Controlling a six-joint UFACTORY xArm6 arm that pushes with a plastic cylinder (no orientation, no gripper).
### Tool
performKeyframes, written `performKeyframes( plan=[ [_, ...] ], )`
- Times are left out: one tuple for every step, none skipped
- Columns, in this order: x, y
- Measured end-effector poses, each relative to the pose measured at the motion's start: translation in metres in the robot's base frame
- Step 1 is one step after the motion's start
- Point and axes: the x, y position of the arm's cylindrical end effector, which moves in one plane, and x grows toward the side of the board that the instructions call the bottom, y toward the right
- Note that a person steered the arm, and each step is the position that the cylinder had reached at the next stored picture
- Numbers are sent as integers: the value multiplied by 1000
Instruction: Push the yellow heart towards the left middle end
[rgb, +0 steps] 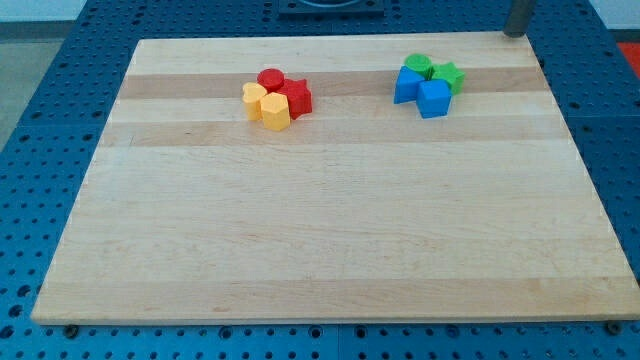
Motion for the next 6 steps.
performKeyframes(
  plan=[
    [0, -1],
    [0, -32],
    [14, -98],
    [43, -162],
    [67, -216],
    [81, -237]
  ],
)
